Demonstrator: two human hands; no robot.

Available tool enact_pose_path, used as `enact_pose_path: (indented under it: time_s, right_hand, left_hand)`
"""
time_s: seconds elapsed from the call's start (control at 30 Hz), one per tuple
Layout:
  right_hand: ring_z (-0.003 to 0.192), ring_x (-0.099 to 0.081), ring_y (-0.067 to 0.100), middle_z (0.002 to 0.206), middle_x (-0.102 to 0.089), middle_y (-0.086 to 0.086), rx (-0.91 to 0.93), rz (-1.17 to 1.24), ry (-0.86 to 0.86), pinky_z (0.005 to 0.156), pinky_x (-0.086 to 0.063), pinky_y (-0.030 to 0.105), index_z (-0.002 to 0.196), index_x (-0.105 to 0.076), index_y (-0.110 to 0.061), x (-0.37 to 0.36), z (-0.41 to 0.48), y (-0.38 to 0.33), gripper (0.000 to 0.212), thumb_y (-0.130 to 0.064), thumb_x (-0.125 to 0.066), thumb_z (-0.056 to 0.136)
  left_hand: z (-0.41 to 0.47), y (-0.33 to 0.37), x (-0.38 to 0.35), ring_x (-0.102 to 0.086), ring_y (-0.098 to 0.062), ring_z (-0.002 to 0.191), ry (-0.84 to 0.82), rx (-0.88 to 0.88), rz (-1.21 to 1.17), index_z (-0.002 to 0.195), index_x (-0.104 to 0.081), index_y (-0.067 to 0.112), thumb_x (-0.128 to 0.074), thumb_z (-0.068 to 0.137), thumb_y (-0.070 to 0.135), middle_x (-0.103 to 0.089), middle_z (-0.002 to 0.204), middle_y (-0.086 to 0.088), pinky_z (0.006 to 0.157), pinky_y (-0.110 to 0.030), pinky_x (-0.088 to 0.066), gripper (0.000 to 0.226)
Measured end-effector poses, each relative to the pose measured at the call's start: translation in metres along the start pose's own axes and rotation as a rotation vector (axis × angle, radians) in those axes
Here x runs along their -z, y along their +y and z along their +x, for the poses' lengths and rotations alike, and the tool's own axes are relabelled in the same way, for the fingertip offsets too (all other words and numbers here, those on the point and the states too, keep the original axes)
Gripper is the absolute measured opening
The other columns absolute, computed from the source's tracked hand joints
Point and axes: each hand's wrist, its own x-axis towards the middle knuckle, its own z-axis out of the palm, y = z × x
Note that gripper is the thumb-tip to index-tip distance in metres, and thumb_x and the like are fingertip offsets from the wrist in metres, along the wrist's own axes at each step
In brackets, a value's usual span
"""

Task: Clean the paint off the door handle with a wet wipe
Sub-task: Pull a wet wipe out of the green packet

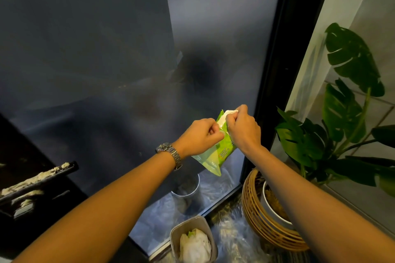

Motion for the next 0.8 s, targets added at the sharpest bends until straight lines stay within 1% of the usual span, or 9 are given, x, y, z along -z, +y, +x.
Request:
enact_pose_path:
  time_s: [0.1,0.23,0.37,0.47,0.53,0.6,0.67,0.73,0.8]
  right_hand:
    - [0.074,-0.057,0.033,0.083,-0.06,0.012,-0.013,0.012,0.017,0.061,-0.041,0.039,0.101,-0.043,-0.007,0.0,0.001,0.002,0.019,-0.024,-0.037,0.094]
    - [0.076,-0.059,0.033,0.086,-0.062,0.014,-0.027,0.014,0.042,0.063,-0.044,0.041,0.101,-0.043,-0.007,0.002,0.004,0.005,0.02,-0.025,-0.036,0.095]
    - [0.076,-0.059,0.034,0.085,-0.061,0.014,-0.029,0.01,0.056,0.062,-0.043,0.041,0.1,-0.043,-0.008,0.001,0.003,0.006,0.019,-0.024,-0.036,0.094]
    - [0.075,-0.059,0.034,0.082,-0.059,0.013,-0.023,0.018,0.056,0.065,-0.046,0.042,0.1,-0.042,-0.008,0.001,0.001,0.004,0.018,-0.024,-0.036,0.094]
    - [0.076,-0.06,0.033,0.084,-0.06,0.013,-0.027,0.029,0.06,0.065,-0.047,0.043,0.102,-0.043,-0.007,0.002,0.001,0.004,0.019,-0.024,-0.036,0.095]
    - [0.077,-0.06,0.034,0.084,-0.06,0.013,-0.032,0.035,0.072,0.066,-0.048,0.044,0.103,-0.042,-0.007,0.003,0.002,0.004,0.02,-0.024,-0.035,0.095]
    - [0.078,-0.059,0.037,0.087,-0.062,0.016,-0.05,0.027,0.085,0.065,-0.046,0.043,0.104,-0.042,-0.006,0.004,0.004,0.008,0.021,-0.023,-0.034,0.095]
    - [0.082,-0.058,0.04,0.091,-0.062,0.018,-0.085,0.003,0.082,0.065,-0.041,0.04,0.104,-0.043,-0.005,0.006,0.004,0.016,0.021,-0.022,-0.035,0.094]
    - [0.083,-0.058,0.04,0.091,-0.062,0.018,-0.099,-0.045,0.06,0.065,-0.037,0.037,0.105,-0.043,-0.003,0.007,0.001,0.027,0.022,-0.022,-0.037,0.095]
  left_hand:
    - [-0.003,0.004,-0.003,-0.041,-0.007,0.06,-0.008,0.034,-0.12,0.074,-0.052,0.012,-0.051,0.087,0.015,-0.047,0.066,0.003,0.057,-0.017,-0.036,0.013]
    - [-0.003,0.004,0.0,-0.049,-0.014,0.072,0.035,0.034,-0.232,0.08,-0.056,0.011,-0.049,0.088,0.02,-0.055,0.076,-0.003,0.067,-0.027,-0.043,0.013]
    - [-0.002,0.0,0.0,-0.054,-0.011,0.078,0.034,-0.039,-0.049,0.095,-0.061,0.013,-0.065,0.081,0.033,-0.06,0.092,-0.005,0.071,-0.023,-0.046,0.025]
    - [0.001,0.0,-0.004,-0.055,-0.017,0.079,0.103,-0.093,0.065,0.091,-0.063,0.008,-0.061,0.085,0.026,-0.062,0.092,-0.011,0.069,-0.023,-0.043,0.019]
    - [0.002,-0.001,-0.006,-0.055,-0.016,0.077,0.143,-0.068,0.001,0.087,-0.061,0.007,-0.057,0.088,0.023,-0.063,0.088,-0.011,0.065,-0.018,-0.041,0.017]
    - [0.001,0.001,-0.009,-0.052,-0.01,0.07,0.21,-0.034,-0.077,0.082,-0.056,0.011,-0.055,0.089,0.025,-0.06,0.078,-0.002,0.059,-0.013,-0.04,0.016]
    - [0.0,0.007,-0.01,-0.048,-0.004,0.062,0.339,-0.005,-0.179,0.077,-0.049,0.014,-0.053,0.09,0.025,-0.052,0.07,0.007,0.055,-0.011,-0.039,0.018]
    - [0.002,0.014,-0.005,-0.044,-0.003,0.057,0.511,0.017,-0.288,0.07,-0.042,0.019,-0.052,0.091,0.024,-0.047,0.065,0.009,0.05,-0.011,-0.038,0.023]
    - [0.006,0.021,0.008,-0.044,-0.003,0.058,0.637,0.029,-0.343,0.072,-0.04,0.019,-0.048,0.093,0.024,-0.046,0.066,0.009,0.049,-0.014,-0.037,0.023]
